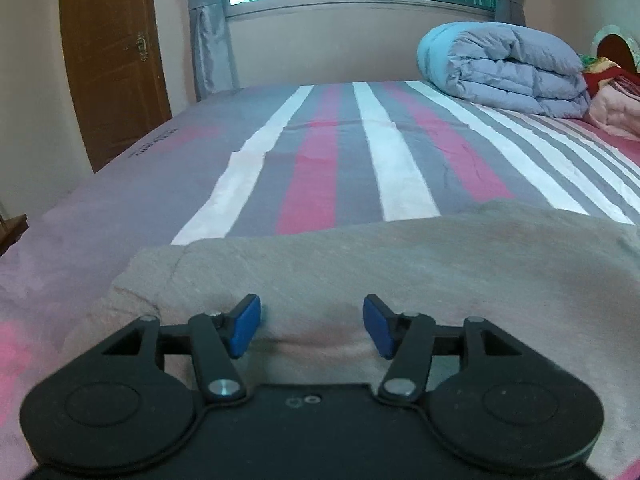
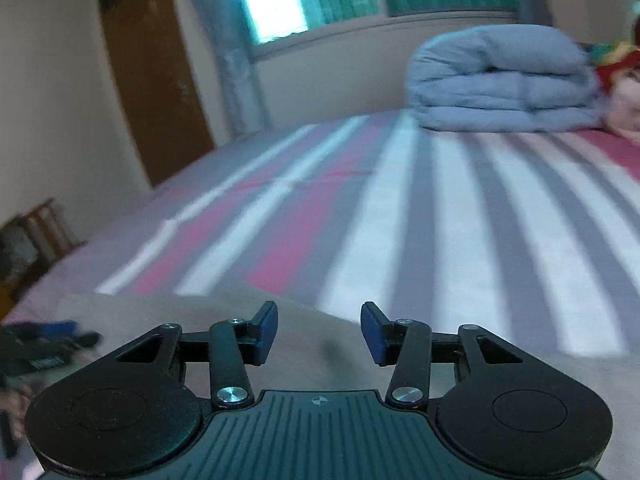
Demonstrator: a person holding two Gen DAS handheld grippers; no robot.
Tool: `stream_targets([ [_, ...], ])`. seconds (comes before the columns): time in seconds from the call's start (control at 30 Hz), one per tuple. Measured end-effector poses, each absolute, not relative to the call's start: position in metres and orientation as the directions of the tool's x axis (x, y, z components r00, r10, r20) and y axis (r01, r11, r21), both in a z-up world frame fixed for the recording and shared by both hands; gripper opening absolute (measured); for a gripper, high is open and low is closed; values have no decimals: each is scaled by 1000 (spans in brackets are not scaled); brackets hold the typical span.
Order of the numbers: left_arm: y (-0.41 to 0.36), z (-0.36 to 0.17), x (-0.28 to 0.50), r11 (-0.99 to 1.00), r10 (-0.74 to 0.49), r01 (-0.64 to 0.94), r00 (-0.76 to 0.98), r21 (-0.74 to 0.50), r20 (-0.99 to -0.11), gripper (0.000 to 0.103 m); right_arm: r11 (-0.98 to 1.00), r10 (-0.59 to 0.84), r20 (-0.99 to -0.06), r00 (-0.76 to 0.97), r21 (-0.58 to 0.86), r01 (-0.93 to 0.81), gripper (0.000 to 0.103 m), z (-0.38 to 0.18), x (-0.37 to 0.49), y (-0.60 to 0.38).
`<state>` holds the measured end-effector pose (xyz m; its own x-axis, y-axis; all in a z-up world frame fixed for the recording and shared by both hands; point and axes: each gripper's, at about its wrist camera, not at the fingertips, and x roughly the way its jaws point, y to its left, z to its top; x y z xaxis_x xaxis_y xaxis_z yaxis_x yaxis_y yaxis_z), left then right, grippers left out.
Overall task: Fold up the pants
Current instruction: 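Release the pants with the left gripper and move both tools back over the bundle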
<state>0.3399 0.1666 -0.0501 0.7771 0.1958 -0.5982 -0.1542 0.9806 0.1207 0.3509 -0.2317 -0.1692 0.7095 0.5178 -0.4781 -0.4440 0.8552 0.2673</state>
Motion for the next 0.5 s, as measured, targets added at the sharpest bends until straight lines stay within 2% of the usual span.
stream_targets([
  [0.13,152,-44,325,983,183,-143,778,113,-601,53,882,468,-467,750,303,-362,46,-166,331,-285],
  [0.17,148,-43,321,984,177,-141,783,107,-596,57,889,452,-463,762,299,-346,46,-162,326,-297],
  [0.2,144,-42,315,985,172,-142,789,99,-589,64,897,436,-456,776,297,-328,46,-162,321,-311],
  [0.27,138,-46,308,987,162,-133,786,92,-596,69,912,402,-460,792,280,-300,46,-164,314,-336],
  [0.33,136,-57,303,986,163,-140,755,87,-636,69,945,325,-535,780,223,-241,46,-176,311,-362],
  [0.37,136,-62,298,985,166,-149,743,81,-648,69,956,293,-624,724,219,-198,46,-191,320,-373],
  [0.4,137,-63,292,985,165,-157,749,70,-642,70,950,311,-655,689,244,-197,45,-197,320,-385],
  [0.47,141,-64,279,985,153,-171,758,33,-634,73,934,335,-582,741,310,-179,45,-185,303,-413],
  [0.5,143,-66,272,984,146,-175,765,15,-627,73,925,323,-515,794,347,-151,45,-174,289,-435],
])
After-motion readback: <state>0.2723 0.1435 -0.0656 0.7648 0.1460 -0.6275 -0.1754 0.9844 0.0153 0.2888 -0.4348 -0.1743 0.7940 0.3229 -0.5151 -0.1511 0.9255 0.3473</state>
